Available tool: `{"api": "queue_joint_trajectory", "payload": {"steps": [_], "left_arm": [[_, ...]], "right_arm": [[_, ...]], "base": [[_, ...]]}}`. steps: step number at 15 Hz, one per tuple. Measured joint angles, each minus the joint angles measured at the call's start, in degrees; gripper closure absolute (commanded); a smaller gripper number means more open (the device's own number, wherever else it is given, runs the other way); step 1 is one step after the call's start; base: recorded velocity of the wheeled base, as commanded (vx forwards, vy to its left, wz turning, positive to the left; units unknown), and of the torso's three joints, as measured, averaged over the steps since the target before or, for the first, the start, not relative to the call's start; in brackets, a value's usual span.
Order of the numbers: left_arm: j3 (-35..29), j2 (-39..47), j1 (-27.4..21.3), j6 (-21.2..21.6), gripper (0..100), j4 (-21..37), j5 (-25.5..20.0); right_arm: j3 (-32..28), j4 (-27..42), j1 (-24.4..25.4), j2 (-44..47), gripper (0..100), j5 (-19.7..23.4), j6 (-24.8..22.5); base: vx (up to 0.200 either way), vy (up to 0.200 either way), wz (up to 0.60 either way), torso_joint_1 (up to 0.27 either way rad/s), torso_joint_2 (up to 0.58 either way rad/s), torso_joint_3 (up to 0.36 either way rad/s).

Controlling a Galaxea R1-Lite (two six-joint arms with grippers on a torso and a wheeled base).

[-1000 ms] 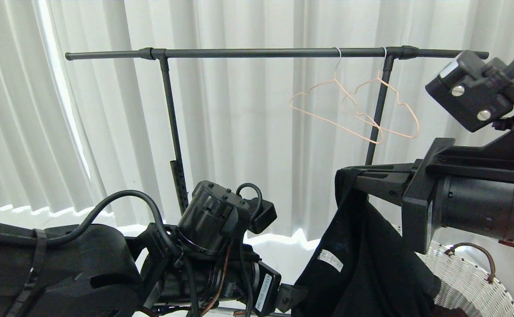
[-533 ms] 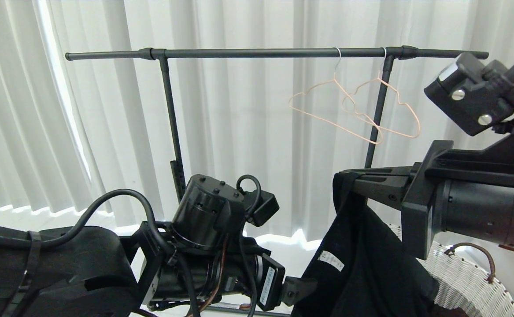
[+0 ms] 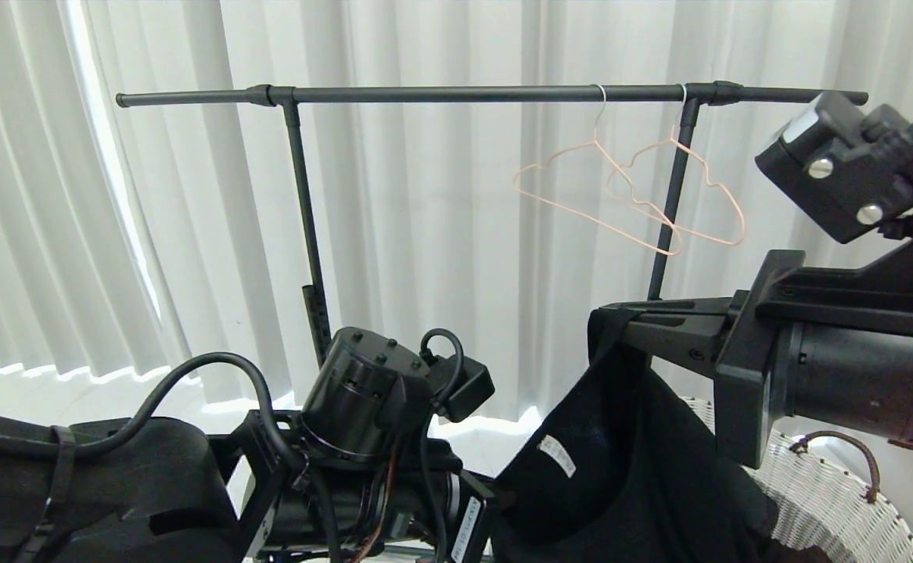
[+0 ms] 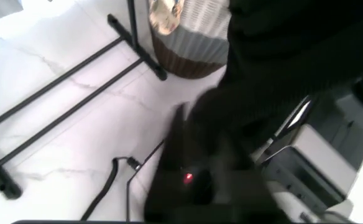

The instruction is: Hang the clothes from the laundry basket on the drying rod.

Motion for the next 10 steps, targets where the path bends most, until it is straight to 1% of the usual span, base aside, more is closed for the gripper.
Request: {"api": "queue_joint_trajectory", "payload": {"steps": [2,4,7,8,10], "left_arm": [[1.27,-0.61,0.11,0.17,100,0.02,0.71],[2.65,-2.13,0.82,0.17,100,0.05,2.51],[3.44,-8.72,3.33,0.24,100,0.90,3.30],[3.08,-12.11,4.62,0.24,100,3.00,3.41],[-0.20,-19.01,7.25,0.17,100,11.85,3.47]], "right_arm": [[0.15,0.00,-0.39,0.00,100,-0.07,0.00],[0.39,0.00,-1.76,0.01,100,-0.09,0.00],[0.09,-0.24,-5.13,0.20,100,-0.40,-0.16],[-0.24,-0.26,-5.81,0.21,100,-0.41,-0.18],[-0.93,-0.33,-6.61,0.17,100,-0.49,-0.21]], "base": [[0.000,0.000,0.00,0.000,0.00,0.000],[0.000,0.000,0.00,0.000,0.00,0.000],[0.000,0.000,0.00,0.000,0.00,0.000],[0.000,0.000,0.00,0.000,0.00,0.000],[0.000,0.000,0.00,0.000,0.00,0.000]]}}
